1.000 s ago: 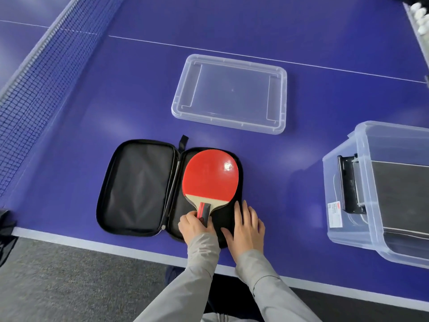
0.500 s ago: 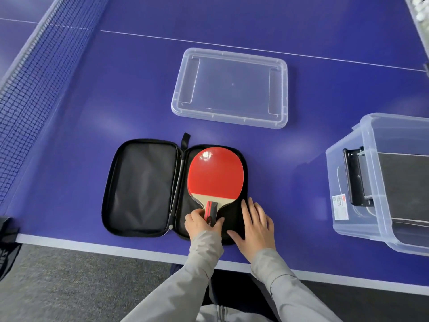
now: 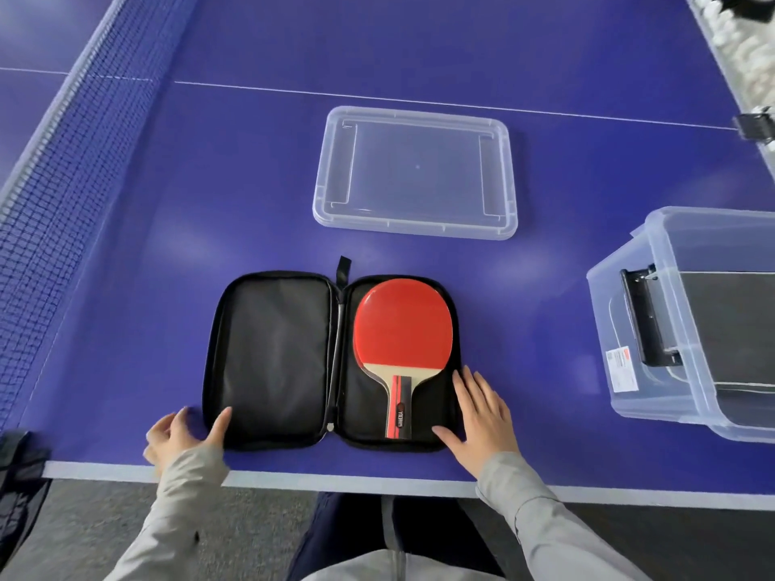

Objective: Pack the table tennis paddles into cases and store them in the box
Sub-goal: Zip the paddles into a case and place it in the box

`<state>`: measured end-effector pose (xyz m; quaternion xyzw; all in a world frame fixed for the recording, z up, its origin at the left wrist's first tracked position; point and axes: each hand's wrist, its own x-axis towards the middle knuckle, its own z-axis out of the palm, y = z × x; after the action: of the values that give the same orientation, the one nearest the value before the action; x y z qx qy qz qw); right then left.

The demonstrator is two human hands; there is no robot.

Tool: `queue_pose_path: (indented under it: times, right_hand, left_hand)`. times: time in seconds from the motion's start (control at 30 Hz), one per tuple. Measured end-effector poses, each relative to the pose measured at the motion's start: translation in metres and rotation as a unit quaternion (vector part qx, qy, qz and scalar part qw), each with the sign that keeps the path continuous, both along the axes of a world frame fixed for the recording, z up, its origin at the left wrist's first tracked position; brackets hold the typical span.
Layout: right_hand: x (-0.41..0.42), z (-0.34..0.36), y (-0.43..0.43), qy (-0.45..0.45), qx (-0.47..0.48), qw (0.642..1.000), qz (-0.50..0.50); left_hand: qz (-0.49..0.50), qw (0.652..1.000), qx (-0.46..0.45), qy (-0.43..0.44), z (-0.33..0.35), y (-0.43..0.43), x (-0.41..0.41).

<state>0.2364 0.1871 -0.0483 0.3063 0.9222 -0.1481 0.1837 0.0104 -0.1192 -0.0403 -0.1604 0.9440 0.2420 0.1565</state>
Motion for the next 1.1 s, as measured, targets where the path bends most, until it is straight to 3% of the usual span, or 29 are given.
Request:
queue_pose_path:
  times: [0.2, 0.3, 0.43, 0.57, 0.7, 0.77, 0.87, 0.97, 1.1]
  right_hand:
    - [-0.003, 0.003, -0.002, -0.003, -0.006, 1.0, -0.017]
    - [-0.005, 0.007, -0.003, 0.002, -0.021, 0.999, -0.027]
    - [-0.017, 0.028, -0.006, 0.141, -0.071, 0.977, -0.14]
    - [-0.054, 0.067, -0.016, 0.307, -0.164, 0.904, -0.249]
    - [-0.09, 0.106, -0.035, 0.38, -0.27, 0.844, -0.267]
    - [-0.098, 0.116, -0.041, 0.382, -0.28, 0.838, -0.272]
    - [-0.1, 0.115, -0.038, 0.359, -0.218, 0.86, -0.29]
    - [-0.094, 0.109, -0.022, 0.357, -0.16, 0.868, -0.307]
    - [-0.083, 0.088, 0.006, 0.314, -0.157, 0.865, -0.358]
  left_hand:
    - [-0.031, 0.986, 0.162, -0.02, 0.012, -0.01, 0.0]
    - [0.024, 0.948, 0.314, -0.049, 0.045, -0.008, 0.007]
    - [-0.029, 0.905, 0.423, -0.04, 0.096, 0.014, 0.03]
    - [-0.231, 0.873, 0.428, -0.027, 0.121, 0.057, 0.058]
    - [-0.36, 0.85, 0.383, -0.04, 0.12, 0.107, 0.09]
    - [-0.409, 0.836, 0.363, -0.04, 0.116, 0.124, 0.099]
    - [-0.448, 0.826, 0.34, -0.035, 0.104, 0.133, 0.099]
    - [-0.434, 0.829, 0.349, -0.055, 0.095, 0.127, 0.086]
    - [-0.228, 0.909, 0.34, -0.076, 0.071, 0.12, 0.05]
